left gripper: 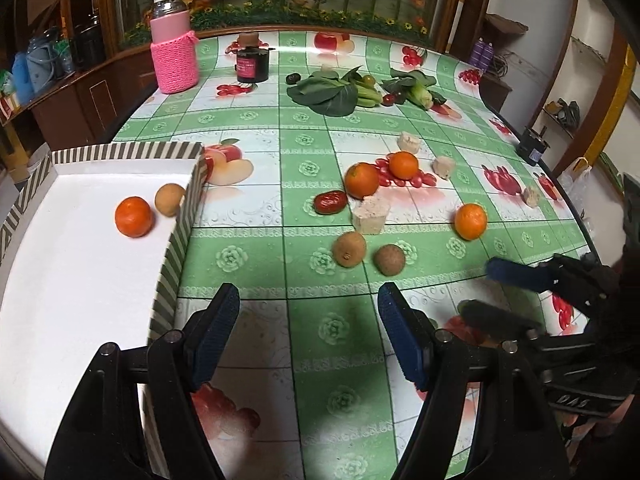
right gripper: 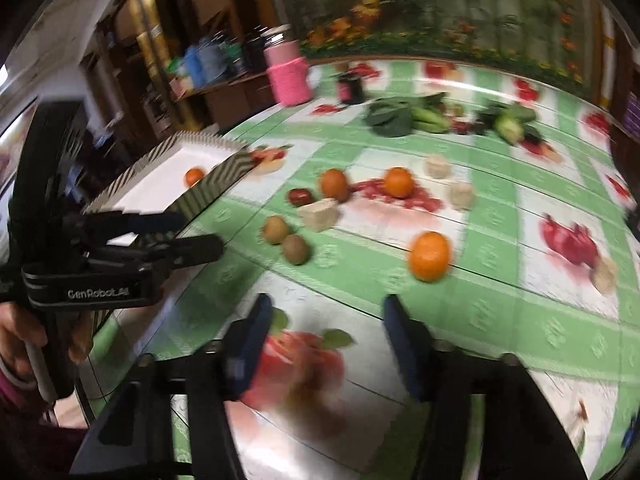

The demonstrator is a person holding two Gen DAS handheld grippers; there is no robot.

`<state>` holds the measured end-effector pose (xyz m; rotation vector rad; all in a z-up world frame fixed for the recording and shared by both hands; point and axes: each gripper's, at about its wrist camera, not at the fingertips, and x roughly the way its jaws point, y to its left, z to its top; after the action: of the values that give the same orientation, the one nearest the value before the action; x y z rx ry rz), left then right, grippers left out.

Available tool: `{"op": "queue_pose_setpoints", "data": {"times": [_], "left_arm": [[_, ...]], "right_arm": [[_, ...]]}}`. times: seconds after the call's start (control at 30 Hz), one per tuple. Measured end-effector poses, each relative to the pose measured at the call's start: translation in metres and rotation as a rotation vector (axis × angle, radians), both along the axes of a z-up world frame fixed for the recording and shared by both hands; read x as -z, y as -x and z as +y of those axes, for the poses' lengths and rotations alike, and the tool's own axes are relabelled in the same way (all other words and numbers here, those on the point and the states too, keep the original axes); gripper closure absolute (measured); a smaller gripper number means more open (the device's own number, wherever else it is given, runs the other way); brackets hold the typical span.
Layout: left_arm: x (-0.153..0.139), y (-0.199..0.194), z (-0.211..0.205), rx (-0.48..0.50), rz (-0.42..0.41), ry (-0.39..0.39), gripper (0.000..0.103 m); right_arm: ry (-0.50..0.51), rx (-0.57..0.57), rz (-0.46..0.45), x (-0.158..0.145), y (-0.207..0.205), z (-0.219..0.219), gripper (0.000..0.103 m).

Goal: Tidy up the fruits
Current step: 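Move the right gripper back to the table and grasp a brown round fruit, then grasp another brown round fruit with the left gripper while the right holds its fruit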

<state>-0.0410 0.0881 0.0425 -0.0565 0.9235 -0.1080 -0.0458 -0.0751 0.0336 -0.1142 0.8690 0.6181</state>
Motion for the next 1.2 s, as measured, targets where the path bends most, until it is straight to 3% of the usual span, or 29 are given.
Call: {"op": "queue_pose_setpoints", "data": {"times": [0.3, 0.53, 0.87, 1.13, 1.2], "left_arm": [[0.002, -0.008, 0.017, -0.033, 0.014, -0.002, 0.032], [0.008, -0.014, 0.018, -0.027, 0.037, 0.000, 0.032], [0.010, -0.028, -0.011, 0.054, 0.050, -0.017, 0.032], [0.021, -0.042, -0.027, 0.088, 0.080, -0.021, 0.032], [0.024, -0.046, -0.027, 0.083, 0.077, -0.019, 0.040]], "right_arm": [[0.018, -0.060, 0.037, 0.013, -0.032, 0.034, 0.057], [0.048, -0.077, 0.049, 0.024, -0.047, 0.047, 0.081], [0.000, 0.035, 0.022, 0.009, -0.044, 0.000, 0.080], [-0.017, 0.060, 0.036, 0.011, -0.042, -0.017, 0.080], [-0.025, 0.056, 0.035, 0.011, -0.041, -0.017, 0.080]]}}
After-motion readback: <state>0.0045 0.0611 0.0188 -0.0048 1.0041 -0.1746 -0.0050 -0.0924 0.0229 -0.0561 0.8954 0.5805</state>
